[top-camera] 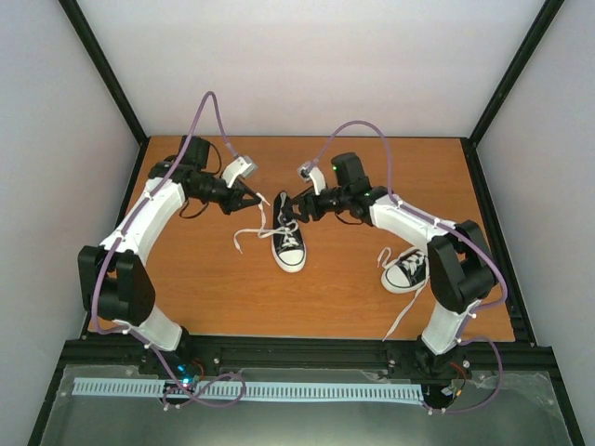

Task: Tie the shoes
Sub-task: Cross the shoelace with the shoelace.

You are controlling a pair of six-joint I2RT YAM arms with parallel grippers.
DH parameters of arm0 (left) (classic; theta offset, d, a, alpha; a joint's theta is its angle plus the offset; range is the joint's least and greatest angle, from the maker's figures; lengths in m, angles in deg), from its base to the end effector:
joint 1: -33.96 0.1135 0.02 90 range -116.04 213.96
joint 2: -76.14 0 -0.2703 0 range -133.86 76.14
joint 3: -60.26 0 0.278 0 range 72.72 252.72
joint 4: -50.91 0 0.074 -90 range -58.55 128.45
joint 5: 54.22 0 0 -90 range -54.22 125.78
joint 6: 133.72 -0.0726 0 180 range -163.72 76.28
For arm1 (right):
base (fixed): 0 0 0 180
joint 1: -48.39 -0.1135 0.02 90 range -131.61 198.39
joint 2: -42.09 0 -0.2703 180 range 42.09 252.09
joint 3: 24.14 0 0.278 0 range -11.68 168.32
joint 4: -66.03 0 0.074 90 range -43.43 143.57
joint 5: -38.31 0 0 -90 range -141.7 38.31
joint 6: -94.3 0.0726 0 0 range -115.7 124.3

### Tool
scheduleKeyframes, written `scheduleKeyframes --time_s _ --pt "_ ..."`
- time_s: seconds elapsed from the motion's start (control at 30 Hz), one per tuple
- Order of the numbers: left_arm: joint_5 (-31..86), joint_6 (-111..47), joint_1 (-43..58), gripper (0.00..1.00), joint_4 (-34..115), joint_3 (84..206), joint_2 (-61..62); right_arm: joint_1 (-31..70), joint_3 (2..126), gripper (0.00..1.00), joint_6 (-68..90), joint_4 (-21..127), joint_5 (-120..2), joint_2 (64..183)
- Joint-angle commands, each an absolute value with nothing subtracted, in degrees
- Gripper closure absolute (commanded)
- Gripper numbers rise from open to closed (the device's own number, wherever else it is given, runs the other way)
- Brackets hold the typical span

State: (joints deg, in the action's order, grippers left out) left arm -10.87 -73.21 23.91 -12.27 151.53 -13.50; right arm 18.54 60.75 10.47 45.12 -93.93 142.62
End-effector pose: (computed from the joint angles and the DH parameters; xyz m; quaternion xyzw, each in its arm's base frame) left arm 0.3405 -0.1140 0.2828 0.3926 0.8047 -0.3402 0.2872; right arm 0.3571 0.2612 0.2282 -0.3295 0.7822 0.4358 0.2994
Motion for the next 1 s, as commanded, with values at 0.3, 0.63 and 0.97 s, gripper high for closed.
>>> scheduleKeyframes --time_s 0.3,0.63,0.97 --pt "-13.5 -65.6 24.1 0.99 -5.4 154.5 -14.5 13.1 63.4 0.42 3.7 60.8 -101.3 149.9" --pt "-17.1 -66.9 24.2 0.99 -7.6 155.6 -15.5 12.4 67.5 0.84 7.0 59.4 -97.7 154.1" --pt "-5.1 -83.9 23.4 0.36 -7.3 148.6 -19.8 17.6 67.7 0.97 12.3 52.5 -95.2 153.8"
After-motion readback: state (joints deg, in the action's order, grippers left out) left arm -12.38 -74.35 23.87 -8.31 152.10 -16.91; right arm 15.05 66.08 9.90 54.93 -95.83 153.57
